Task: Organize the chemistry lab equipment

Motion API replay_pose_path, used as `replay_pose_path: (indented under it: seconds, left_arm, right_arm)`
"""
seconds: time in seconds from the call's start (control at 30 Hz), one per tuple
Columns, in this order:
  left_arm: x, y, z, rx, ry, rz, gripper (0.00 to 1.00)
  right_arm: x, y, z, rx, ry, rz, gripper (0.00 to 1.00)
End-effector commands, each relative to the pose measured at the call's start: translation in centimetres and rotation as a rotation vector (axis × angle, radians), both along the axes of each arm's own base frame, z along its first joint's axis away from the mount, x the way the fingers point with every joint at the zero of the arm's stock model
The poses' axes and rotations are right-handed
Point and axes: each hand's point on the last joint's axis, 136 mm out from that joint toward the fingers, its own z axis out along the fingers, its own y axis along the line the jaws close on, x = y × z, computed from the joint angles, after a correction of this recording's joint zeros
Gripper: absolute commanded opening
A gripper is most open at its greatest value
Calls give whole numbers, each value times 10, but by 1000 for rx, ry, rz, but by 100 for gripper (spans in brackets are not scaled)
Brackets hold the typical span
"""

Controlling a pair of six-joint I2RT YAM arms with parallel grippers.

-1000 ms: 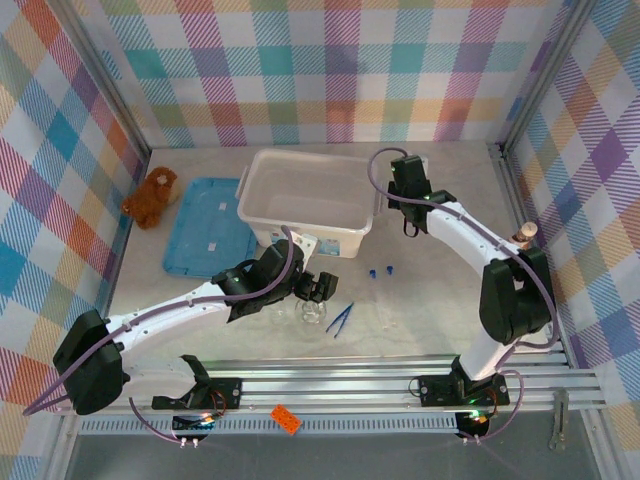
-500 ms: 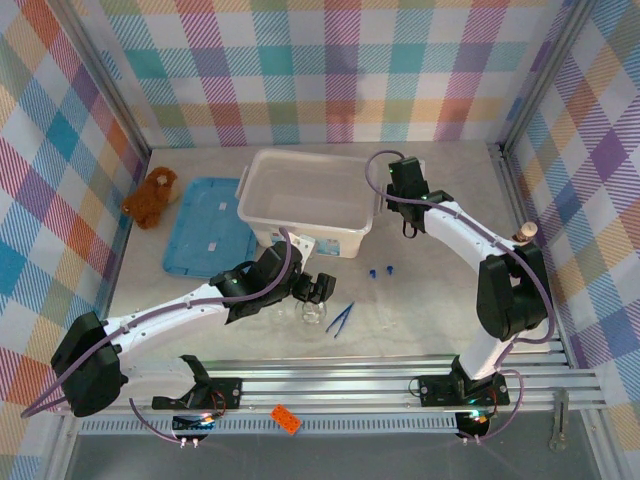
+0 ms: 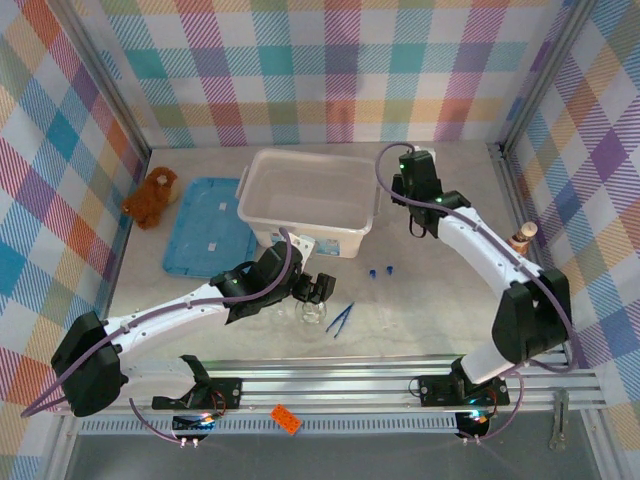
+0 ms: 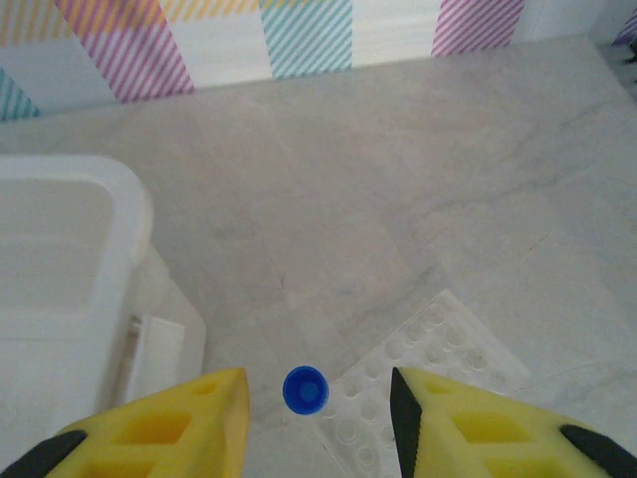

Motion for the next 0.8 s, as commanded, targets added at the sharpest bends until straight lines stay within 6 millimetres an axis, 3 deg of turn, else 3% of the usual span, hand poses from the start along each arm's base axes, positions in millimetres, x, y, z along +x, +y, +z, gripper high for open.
replay_pose_path:
  seconds: [0.0, 0.17, 0.3, 0.5, 0.77]
  left_arm:
    - [-1, -4, 1, 38, -16, -9, 97]
    - [-5, -17, -3, 59, -23, -34, 94]
    - [-7, -27, -9, 74, -22, -52, 92]
    - [-8, -40, -17, 85, -7, -80, 86]
    - [-6, -54, -29, 88, 22, -99, 83]
  right_arm:
    - [-16, 2, 30, 44, -40, 4, 45]
    - [-47, 1, 37, 77, -25, 19, 45]
    - [-79, 3, 27, 107, 33, 53, 45]
    - [-122, 13, -21, 140, 206, 114, 43]
    - [-163, 28, -92, 202, 438, 161, 38]
